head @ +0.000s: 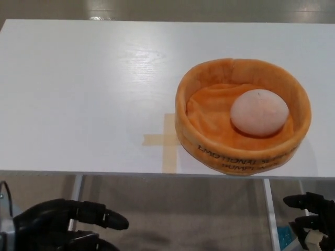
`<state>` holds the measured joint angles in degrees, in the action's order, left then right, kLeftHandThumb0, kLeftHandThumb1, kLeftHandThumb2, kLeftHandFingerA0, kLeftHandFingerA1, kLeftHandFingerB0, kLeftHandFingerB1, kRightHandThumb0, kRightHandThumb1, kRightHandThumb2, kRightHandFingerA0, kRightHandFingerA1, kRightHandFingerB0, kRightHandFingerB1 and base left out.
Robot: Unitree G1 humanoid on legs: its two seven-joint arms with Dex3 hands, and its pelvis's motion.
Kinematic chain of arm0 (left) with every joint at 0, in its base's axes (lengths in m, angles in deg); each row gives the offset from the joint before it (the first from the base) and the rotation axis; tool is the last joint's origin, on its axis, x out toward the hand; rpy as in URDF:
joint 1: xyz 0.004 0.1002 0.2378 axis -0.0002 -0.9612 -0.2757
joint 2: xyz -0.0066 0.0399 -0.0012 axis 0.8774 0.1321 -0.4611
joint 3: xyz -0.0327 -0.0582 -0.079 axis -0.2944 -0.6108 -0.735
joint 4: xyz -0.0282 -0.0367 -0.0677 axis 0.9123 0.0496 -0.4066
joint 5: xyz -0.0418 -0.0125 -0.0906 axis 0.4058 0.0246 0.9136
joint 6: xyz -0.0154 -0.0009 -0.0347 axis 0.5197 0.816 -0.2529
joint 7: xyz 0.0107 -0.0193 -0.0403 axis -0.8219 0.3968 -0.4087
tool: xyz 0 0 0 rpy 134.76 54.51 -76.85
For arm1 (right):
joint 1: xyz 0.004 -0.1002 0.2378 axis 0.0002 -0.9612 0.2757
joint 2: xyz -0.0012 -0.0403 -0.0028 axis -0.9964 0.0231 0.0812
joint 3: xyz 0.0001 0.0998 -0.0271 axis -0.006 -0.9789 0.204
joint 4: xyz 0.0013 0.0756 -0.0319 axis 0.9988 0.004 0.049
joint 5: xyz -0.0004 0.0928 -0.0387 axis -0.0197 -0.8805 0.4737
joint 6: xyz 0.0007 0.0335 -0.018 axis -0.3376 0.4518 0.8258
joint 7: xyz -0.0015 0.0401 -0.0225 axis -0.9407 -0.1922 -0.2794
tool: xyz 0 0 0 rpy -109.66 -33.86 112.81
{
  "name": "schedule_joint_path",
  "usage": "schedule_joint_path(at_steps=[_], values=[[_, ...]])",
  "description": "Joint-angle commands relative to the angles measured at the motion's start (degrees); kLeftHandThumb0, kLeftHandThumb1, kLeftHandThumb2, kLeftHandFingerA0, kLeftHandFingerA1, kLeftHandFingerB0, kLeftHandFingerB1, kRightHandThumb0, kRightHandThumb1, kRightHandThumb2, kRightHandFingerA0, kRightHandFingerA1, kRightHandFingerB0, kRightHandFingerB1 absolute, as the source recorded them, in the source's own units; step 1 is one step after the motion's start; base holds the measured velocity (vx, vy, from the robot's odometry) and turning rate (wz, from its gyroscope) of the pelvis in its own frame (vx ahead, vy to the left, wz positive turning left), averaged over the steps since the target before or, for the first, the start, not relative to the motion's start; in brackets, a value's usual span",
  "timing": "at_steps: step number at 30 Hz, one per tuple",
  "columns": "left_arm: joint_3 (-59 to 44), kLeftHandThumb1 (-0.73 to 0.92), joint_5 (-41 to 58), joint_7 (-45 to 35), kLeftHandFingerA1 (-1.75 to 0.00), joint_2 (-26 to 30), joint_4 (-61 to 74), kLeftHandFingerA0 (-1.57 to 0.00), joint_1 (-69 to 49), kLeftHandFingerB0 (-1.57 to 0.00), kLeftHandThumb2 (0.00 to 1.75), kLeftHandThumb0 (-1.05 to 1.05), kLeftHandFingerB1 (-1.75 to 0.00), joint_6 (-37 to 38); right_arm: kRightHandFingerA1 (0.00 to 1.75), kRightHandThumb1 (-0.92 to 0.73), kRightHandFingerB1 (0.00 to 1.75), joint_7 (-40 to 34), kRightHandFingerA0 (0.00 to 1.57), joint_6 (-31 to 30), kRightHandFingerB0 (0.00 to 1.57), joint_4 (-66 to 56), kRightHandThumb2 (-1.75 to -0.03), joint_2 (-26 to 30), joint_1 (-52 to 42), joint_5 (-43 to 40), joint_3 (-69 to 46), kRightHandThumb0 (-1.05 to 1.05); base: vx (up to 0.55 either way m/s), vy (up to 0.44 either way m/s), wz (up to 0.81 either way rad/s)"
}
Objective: Use the left hand to pick up the pink round toy on the left and place it inside the orange plate on the desk.
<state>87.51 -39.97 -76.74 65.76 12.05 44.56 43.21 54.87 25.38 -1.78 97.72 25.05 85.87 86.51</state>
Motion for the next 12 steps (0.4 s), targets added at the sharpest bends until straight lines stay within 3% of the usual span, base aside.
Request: schedule_joint_path(at_steps=[1,6,12], values=[[4.62,0.73,-16.57,32.56,-0.46,-5.63,-8.21,-0.59,1.61,-0.55,0.61,-0.13,-0.39,14.36,0.52,-0.64,0.49,-0.19,0.59,0.11,0.68,0.25,-0.58,0.25,-1.62,0.48,-0.02,-0.15,0.00,0.000,0.00],[7.60,0.71,-21.12,45.98,-0.45,-8.70,-14.95,-0.58,4.59,-0.53,0.61,-0.14,-0.37,14.38,0.52,-0.64,0.49,-0.01,0.59,0.37,0.68,0.30,-0.58,-0.01,-2.37,0.42,0.02,-0.14,0.00,0.000,0.00],[9.43,0.68,-22.36,54.68,-0.46,-11.09,-22.02,-0.65,7.31,-0.57,0.60,-0.18,-0.38,12.61,0.52,-0.63,0.50,-0.15,0.59,0.58,0.69,0.31,-0.58,-0.38,-3.41,0.23,-0.08,-0.12,0.00,0.000,0.00]])
